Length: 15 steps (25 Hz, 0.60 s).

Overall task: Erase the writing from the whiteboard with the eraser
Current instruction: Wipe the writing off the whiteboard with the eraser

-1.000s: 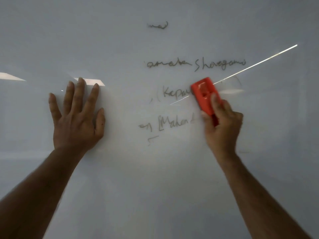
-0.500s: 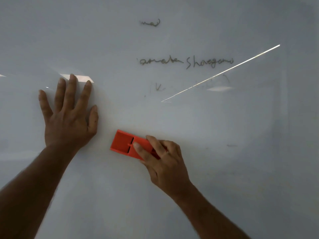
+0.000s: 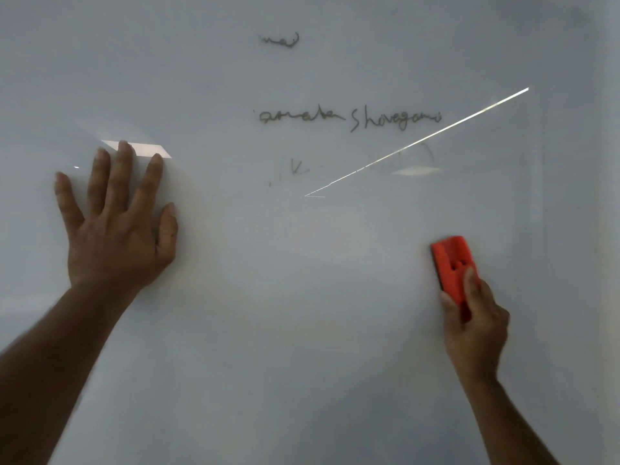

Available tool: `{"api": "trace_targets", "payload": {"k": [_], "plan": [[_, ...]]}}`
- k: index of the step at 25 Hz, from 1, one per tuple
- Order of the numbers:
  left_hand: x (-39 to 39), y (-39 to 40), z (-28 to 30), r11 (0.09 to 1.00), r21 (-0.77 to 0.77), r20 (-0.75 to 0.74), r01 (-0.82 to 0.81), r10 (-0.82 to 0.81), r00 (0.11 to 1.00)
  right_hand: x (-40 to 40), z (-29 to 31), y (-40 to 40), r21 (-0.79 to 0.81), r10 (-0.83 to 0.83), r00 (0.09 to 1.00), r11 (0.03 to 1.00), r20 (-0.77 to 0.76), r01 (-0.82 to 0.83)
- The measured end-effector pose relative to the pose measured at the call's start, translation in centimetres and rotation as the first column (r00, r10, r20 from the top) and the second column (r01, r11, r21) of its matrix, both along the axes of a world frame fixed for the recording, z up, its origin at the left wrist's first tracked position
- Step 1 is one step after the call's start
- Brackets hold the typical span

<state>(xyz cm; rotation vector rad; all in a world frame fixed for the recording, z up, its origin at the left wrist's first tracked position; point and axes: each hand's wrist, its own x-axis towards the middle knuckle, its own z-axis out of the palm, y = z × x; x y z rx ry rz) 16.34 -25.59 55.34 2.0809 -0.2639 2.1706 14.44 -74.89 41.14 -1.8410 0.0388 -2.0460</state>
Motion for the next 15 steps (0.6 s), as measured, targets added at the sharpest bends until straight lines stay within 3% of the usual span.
{"api": "trace_targets", "payload": {"k": [6,11,15], "plan": [[0.0,-0.1,0.0,1.0,-0.008,-0.013,0.006,-0.006,1.0,-0.3,-4.7,2.9,0.267,0.105,0.993,0.957,0.061,-0.118],[-0.4,-0.2,0.0,1.0,-0.006,-0.042,-0.008,0.007,0.999,-0.6,-4.9,14.6,0.009,0.187,0.982,0.982,0.026,-0.188],[-0.7,-0.3,-0.2,1.0,0.0,-0.025,-0.02,0.02,0.999,-1.2,1.7,18.9,-0.219,0.174,0.985,0.961,0.002,-0.169]]}}
